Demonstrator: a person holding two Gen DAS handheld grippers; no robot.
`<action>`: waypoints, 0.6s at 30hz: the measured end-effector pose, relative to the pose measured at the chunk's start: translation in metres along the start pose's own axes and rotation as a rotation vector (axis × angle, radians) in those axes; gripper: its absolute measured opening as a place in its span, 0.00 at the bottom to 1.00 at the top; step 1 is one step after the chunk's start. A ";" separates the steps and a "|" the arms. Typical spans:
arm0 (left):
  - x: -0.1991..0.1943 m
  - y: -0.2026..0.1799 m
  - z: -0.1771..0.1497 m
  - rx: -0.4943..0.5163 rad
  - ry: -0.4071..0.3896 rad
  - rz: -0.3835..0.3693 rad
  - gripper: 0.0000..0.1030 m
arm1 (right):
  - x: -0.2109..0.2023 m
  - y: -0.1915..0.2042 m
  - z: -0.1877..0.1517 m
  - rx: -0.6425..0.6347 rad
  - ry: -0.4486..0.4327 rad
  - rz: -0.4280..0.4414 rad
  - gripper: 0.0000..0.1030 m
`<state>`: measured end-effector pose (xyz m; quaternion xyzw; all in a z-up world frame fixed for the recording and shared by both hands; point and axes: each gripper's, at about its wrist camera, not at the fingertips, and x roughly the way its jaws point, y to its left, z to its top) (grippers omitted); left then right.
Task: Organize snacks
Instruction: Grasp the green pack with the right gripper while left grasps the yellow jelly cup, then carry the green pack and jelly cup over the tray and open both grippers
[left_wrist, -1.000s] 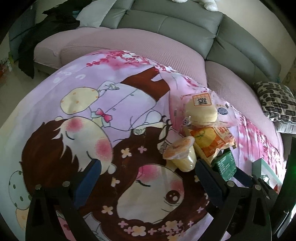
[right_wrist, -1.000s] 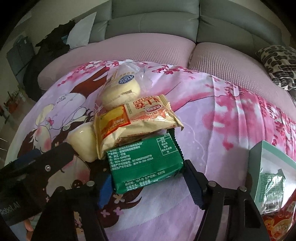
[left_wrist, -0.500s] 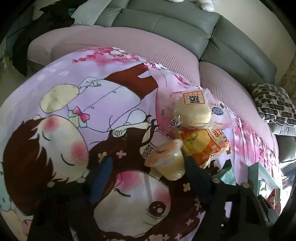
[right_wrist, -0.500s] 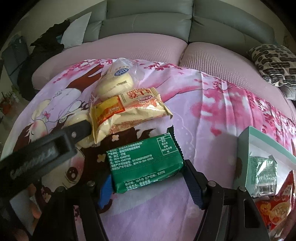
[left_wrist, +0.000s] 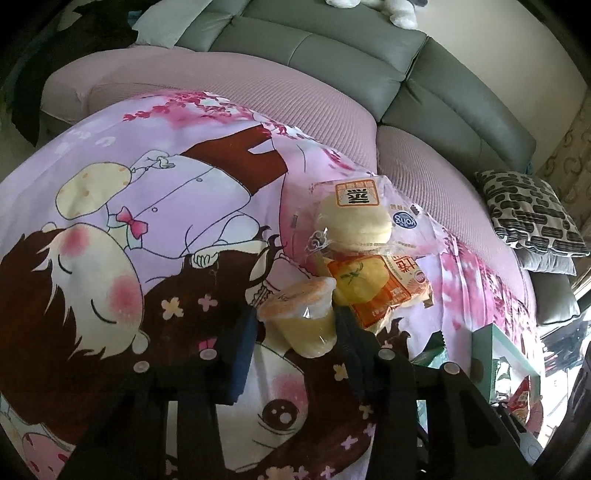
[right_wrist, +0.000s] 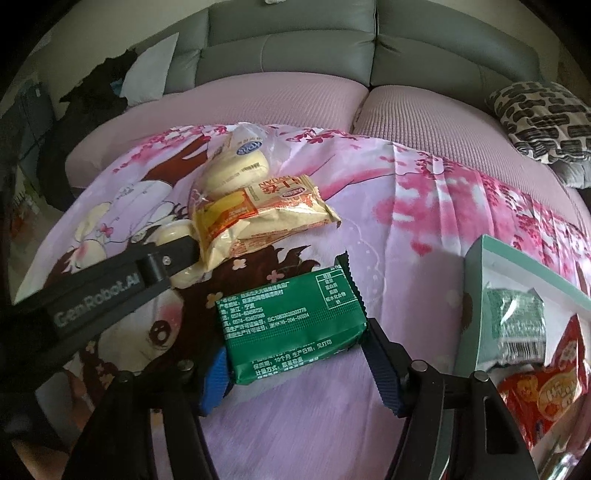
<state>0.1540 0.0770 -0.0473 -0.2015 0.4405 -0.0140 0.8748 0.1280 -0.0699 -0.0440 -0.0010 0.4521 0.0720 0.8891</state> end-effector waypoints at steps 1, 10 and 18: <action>-0.002 0.000 -0.001 0.003 -0.002 0.001 0.44 | -0.003 -0.001 -0.001 0.006 -0.003 0.008 0.67; -0.023 -0.005 -0.002 0.015 -0.036 0.005 0.28 | -0.035 -0.013 -0.013 0.049 -0.043 0.007 0.67; -0.010 -0.009 -0.004 0.022 -0.016 0.026 0.31 | -0.035 -0.026 -0.016 0.081 -0.032 0.004 0.67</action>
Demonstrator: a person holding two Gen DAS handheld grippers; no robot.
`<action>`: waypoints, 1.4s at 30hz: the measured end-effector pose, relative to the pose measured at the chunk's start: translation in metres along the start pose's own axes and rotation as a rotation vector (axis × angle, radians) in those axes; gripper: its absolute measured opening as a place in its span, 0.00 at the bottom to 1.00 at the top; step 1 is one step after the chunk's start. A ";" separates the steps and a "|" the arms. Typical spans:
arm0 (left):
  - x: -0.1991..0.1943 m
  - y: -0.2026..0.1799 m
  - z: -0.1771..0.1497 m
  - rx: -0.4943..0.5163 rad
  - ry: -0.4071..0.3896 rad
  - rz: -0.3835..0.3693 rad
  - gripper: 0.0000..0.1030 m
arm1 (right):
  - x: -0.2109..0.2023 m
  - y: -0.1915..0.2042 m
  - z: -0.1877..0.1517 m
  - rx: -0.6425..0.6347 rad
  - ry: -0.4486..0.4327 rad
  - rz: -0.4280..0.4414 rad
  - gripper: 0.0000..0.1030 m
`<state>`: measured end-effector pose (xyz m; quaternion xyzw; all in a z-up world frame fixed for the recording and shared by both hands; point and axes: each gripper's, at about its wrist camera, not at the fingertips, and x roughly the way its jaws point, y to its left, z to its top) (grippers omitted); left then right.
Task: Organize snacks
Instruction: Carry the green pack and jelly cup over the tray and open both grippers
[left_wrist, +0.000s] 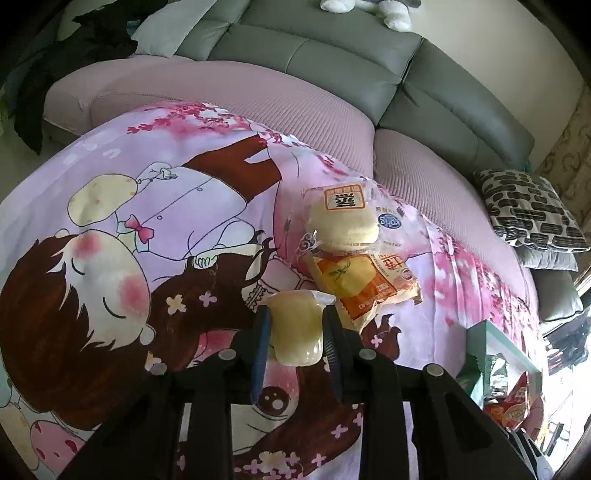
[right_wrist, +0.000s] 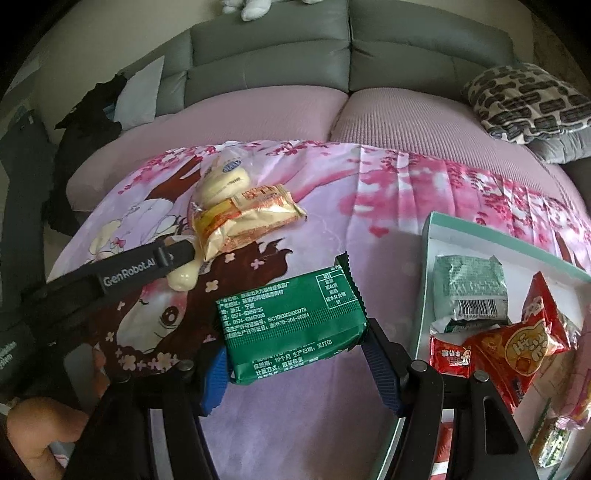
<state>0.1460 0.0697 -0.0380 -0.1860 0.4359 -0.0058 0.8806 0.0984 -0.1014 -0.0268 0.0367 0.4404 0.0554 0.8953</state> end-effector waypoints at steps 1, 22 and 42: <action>0.003 0.000 -0.001 -0.004 0.010 -0.008 0.34 | 0.000 -0.001 0.000 0.002 0.001 0.000 0.67; -0.032 -0.025 0.005 0.052 -0.081 0.030 0.35 | -0.045 -0.028 0.011 0.080 -0.114 0.028 0.67; -0.073 -0.127 -0.017 0.279 -0.146 -0.107 0.35 | -0.104 -0.153 0.001 0.370 -0.216 -0.193 0.67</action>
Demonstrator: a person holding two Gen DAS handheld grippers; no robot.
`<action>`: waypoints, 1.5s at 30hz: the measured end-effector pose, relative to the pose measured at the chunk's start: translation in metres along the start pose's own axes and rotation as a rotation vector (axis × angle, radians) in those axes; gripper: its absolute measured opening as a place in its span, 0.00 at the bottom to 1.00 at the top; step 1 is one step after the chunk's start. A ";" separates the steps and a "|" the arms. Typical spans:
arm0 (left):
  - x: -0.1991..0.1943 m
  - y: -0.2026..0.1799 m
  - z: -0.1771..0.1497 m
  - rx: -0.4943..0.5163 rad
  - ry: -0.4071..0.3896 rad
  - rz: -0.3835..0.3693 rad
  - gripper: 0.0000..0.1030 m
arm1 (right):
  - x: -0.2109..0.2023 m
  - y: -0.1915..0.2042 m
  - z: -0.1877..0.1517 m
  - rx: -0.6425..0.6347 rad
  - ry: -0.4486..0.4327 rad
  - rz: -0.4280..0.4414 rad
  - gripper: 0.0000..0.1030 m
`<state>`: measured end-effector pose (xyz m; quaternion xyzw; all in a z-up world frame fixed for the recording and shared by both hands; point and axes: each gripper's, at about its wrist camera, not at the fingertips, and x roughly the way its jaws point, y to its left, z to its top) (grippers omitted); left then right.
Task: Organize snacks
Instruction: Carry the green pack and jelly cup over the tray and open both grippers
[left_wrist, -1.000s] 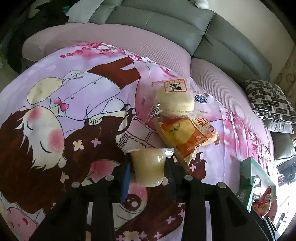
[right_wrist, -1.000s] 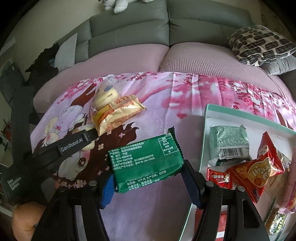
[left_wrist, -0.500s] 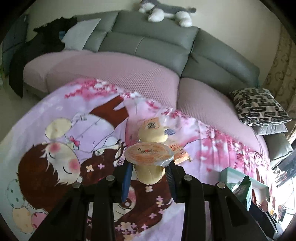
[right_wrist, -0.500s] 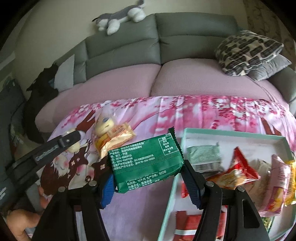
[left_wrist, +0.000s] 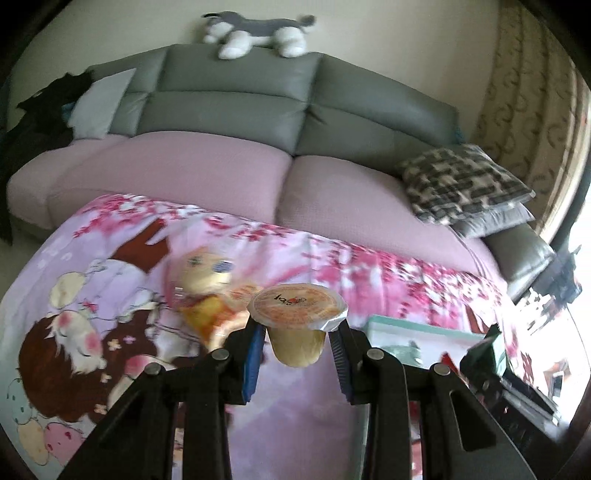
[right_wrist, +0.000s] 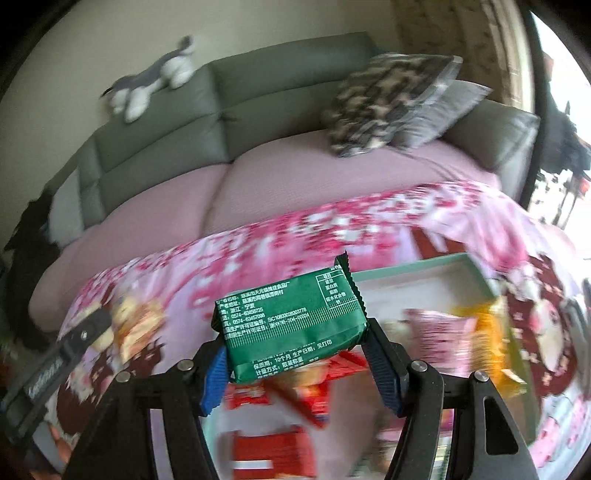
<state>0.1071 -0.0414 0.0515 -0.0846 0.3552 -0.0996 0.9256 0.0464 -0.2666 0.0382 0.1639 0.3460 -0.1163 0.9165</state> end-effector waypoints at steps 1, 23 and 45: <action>0.001 -0.007 -0.002 0.013 0.006 -0.010 0.35 | -0.001 -0.009 0.001 0.014 -0.002 -0.017 0.67; 0.035 -0.110 -0.046 0.207 0.164 -0.140 0.35 | 0.004 -0.065 0.003 0.093 0.036 -0.102 0.67; 0.054 -0.107 -0.055 0.215 0.240 -0.107 0.49 | 0.018 -0.045 -0.002 0.031 0.082 -0.108 0.69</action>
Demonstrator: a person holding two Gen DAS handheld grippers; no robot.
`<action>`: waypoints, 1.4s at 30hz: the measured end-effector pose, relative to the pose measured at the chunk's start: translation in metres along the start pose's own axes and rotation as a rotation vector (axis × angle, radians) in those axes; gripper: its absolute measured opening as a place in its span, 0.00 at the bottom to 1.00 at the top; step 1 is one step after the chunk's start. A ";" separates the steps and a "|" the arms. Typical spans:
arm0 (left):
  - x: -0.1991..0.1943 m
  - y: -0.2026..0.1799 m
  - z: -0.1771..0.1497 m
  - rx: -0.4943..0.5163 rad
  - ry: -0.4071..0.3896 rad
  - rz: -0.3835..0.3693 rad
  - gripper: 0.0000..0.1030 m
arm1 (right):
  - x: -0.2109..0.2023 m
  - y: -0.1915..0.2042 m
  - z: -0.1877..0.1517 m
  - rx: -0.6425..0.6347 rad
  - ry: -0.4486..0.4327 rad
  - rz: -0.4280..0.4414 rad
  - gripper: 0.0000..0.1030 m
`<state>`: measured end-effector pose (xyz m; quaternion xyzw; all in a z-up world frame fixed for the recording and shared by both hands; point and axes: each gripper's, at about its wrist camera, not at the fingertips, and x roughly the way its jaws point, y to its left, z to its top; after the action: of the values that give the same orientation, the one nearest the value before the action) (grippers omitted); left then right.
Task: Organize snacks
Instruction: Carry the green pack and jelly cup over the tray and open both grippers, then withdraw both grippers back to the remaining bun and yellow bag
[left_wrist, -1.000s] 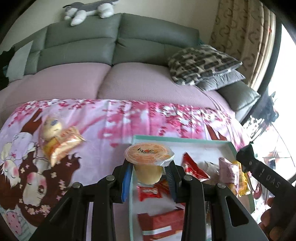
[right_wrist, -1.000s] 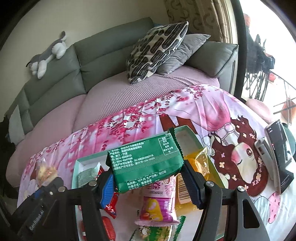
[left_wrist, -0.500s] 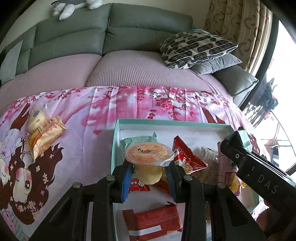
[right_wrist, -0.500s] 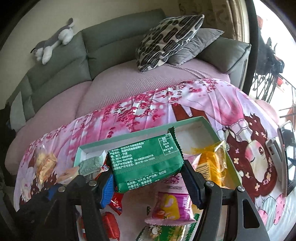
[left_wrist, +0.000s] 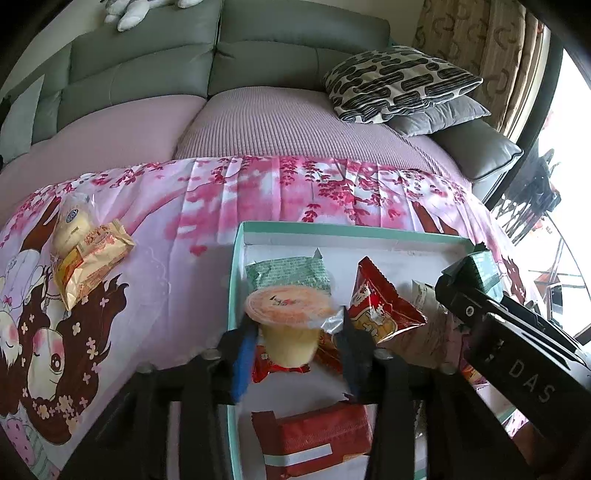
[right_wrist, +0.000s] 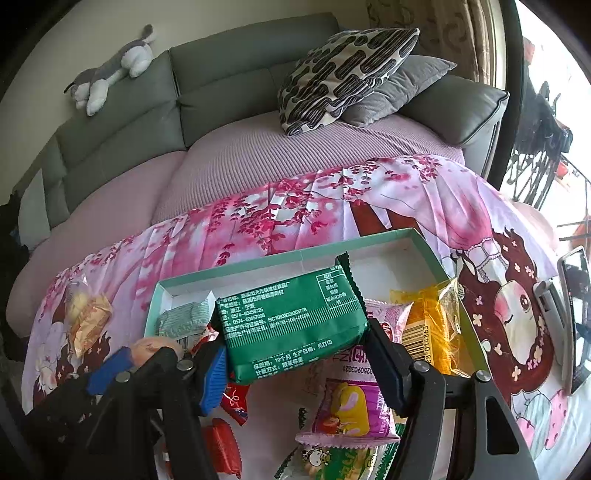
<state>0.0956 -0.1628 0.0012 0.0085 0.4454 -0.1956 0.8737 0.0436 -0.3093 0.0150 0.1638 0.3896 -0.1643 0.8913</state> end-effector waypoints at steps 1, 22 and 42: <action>-0.003 0.001 0.000 0.001 -0.007 0.000 0.53 | 0.000 -0.001 0.000 0.006 0.001 0.001 0.69; -0.010 0.055 0.004 -0.197 -0.040 0.162 0.85 | 0.003 0.008 -0.004 -0.060 0.062 -0.045 0.87; -0.022 0.120 -0.010 -0.419 -0.118 0.362 1.00 | -0.010 0.039 -0.003 -0.078 0.034 0.025 1.00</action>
<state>0.1178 -0.0432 -0.0070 -0.1044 0.4155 0.0595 0.9016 0.0518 -0.2717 0.0269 0.1368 0.4085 -0.1350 0.8923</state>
